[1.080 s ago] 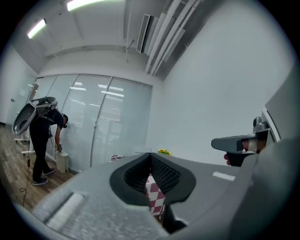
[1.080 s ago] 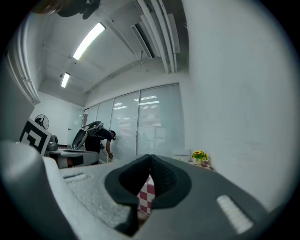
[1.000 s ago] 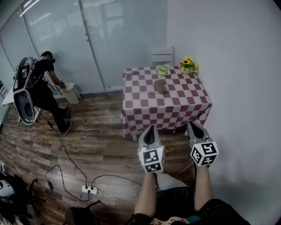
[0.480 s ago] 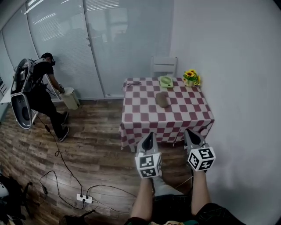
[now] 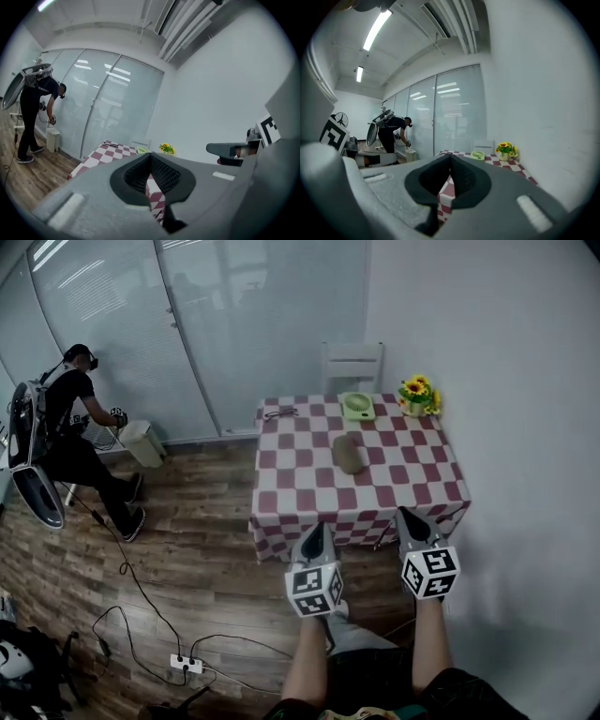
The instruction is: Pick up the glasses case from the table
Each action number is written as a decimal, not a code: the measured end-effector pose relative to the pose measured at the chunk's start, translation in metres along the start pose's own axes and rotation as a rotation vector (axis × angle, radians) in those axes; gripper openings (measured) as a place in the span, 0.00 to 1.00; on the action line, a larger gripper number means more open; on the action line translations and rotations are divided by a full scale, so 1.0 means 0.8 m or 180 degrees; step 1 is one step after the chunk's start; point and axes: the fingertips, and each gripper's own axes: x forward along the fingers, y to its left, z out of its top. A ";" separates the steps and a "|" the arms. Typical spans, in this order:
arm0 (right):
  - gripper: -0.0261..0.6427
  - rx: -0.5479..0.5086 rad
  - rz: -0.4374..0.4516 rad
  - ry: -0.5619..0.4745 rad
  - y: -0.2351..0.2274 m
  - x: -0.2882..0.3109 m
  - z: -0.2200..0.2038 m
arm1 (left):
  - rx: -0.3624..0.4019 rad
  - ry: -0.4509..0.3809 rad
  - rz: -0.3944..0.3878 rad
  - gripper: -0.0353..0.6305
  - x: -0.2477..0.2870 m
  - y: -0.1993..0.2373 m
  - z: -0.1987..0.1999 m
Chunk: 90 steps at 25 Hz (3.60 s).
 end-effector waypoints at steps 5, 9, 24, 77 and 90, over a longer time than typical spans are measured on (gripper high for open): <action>0.05 0.0162 0.0086 0.0045 -0.028 0.060 -0.008 | 0.0136 0.0205 0.0058 0.07 0.062 0.010 -0.004; 0.05 0.0310 0.0098 0.0026 -0.069 0.107 -0.011 | 0.0333 0.0315 0.0107 0.07 0.120 0.018 0.001; 0.04 0.0492 0.0161 0.0105 -0.139 0.236 -0.006 | 0.0880 0.0350 0.0109 0.07 0.245 0.029 0.029; 0.67 0.0857 0.1129 0.2951 -0.055 0.497 -0.218 | 0.0153 0.1438 -0.0092 0.07 0.522 0.187 -0.103; 0.61 0.0497 0.1221 0.2243 -0.077 0.483 -0.172 | 0.0247 0.1212 0.0355 0.07 0.480 0.159 -0.085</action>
